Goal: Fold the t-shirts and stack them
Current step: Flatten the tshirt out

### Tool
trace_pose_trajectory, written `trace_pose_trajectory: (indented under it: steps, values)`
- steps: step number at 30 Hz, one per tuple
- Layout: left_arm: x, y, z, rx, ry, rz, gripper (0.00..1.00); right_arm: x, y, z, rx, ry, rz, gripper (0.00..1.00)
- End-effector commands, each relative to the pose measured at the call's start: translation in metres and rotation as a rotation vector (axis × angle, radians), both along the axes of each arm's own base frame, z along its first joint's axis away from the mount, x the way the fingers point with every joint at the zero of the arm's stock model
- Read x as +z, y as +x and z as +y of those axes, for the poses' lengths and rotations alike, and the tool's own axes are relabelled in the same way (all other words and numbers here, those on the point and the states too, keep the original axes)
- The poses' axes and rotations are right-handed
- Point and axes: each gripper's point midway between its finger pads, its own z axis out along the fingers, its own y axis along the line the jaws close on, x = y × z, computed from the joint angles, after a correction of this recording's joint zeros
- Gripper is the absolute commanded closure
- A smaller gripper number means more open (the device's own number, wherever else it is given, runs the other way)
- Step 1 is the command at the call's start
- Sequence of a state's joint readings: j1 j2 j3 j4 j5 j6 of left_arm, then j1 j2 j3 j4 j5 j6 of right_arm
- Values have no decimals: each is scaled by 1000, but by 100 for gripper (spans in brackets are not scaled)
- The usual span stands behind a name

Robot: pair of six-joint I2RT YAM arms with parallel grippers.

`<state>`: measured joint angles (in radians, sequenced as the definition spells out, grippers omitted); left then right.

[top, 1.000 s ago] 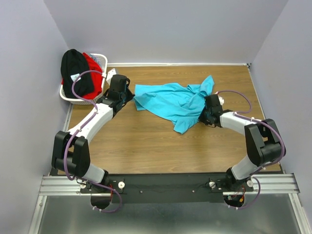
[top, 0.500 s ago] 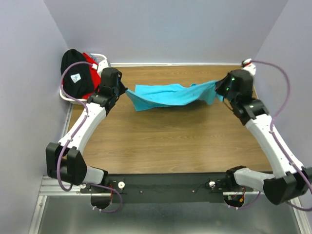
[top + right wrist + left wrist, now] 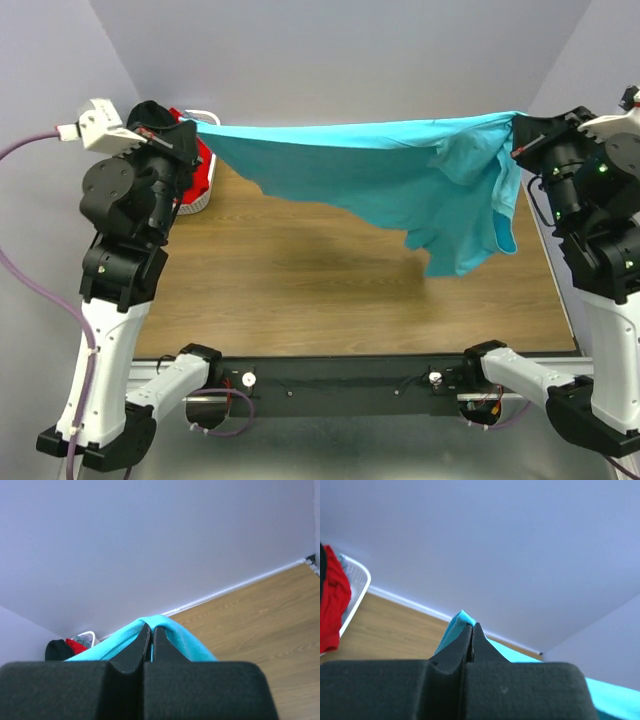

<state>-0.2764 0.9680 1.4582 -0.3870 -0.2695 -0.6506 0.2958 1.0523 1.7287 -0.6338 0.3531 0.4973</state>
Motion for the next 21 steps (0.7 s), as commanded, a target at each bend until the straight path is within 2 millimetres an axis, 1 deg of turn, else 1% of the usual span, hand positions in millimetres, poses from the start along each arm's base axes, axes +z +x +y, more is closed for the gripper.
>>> trace_pose_trajectory:
  steps: [1,3,4,5,6,7,8,9,10,11,12,13,14,15,16,17,18,19,20,21]
  values:
    - [2,-1,4,13,34,18,100,-5,5,0,-2,-58,46,100]
    - [-1,13,0,14,42,33,100,-11,16,3,-5,-67,67,100]
    - [0,18,-2,10,41,26,100,-18,30,5,-15,-77,83,99]
    - [-8,34,-5,13,50,47,100,-21,38,7,-18,-83,90,99]
    - [-10,42,-6,19,54,52,100,-25,47,10,-18,-92,95,100]
    - [-8,52,-7,22,52,41,100,-22,57,12,-22,-100,73,99]
    - [-22,74,-6,39,63,75,100,-36,78,18,-22,-117,105,100]
    - [-12,85,-5,41,54,44,100,-40,90,20,-26,-127,110,99]
    - [-13,96,-5,42,49,42,100,-41,105,23,-28,-136,101,100]
    - [-13,109,-4,37,46,34,100,-53,130,28,-25,-152,125,100]
    - [-13,134,-4,29,46,20,100,-59,146,35,3,-160,129,100]
    - [-11,146,-3,29,44,12,100,-72,174,35,-1,-162,144,100]
    - [-12,172,0,24,47,9,100,-64,188,38,7,-156,116,99]
    - [-7,184,-5,8,48,-10,100,-57,199,40,18,-151,92,100]
    - [-1,197,3,14,43,-28,100,-50,209,41,30,-144,68,100]
    - [5,207,5,3,37,-44,100,-49,222,44,33,-146,62,99]
    - [20,223,5,-10,34,-80,100,-56,241,49,38,-155,69,100]
    - [26,230,11,-29,35,-91,100,-23,241,49,38,-147,-6,99]
    - [22,244,14,-30,26,-85,100,-9,243,51,43,-140,-40,99]
    - [54,237,16,-47,30,-155,100,0,244,52,47,-139,-65,99]
